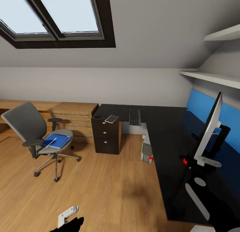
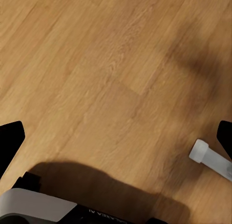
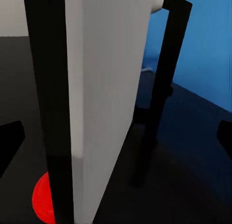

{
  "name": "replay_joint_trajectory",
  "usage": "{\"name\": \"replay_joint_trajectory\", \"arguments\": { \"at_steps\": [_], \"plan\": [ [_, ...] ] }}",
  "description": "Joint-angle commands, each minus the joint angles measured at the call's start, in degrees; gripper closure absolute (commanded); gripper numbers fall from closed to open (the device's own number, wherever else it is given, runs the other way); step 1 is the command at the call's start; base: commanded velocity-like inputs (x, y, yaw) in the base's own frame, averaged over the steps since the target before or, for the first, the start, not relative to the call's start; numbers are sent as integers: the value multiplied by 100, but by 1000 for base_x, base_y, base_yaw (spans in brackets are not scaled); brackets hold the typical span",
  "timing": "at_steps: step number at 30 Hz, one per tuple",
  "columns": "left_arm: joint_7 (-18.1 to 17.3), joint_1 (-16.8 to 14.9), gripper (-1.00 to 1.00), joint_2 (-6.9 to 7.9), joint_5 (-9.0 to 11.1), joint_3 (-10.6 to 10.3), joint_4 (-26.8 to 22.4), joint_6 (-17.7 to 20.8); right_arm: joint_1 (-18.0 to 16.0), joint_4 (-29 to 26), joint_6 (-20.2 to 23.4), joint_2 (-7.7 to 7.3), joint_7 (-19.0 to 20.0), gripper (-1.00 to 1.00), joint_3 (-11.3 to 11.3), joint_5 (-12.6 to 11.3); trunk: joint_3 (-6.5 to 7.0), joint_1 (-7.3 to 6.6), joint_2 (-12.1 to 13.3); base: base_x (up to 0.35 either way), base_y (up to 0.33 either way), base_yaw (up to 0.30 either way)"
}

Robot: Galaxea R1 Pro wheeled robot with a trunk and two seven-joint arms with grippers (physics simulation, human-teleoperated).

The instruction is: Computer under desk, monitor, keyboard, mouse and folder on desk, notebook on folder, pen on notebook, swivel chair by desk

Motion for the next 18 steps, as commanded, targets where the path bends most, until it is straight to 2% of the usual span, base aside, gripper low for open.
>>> {"name": "replay_joint_trajectory", "arguments": {
  "at_steps": [1,9,18],
  "plan": [
    [57,-1,-100,6,60,-13,-12,4,-6,1,-26,-9,-36,-100,24,-55,-6,1,-5,0,0,0],
    [57,-1,-100,7,60,-15,-11,3,-10,8,-24,-11,-38,-100,23,-56,-6,1,-5,0,0,0],
    [57,-1,-100,7,60,-13,-10,2,-12,5,190,-11,-31,-100,23,-62,-6,1,-5,0,0,0]
  ]
}}
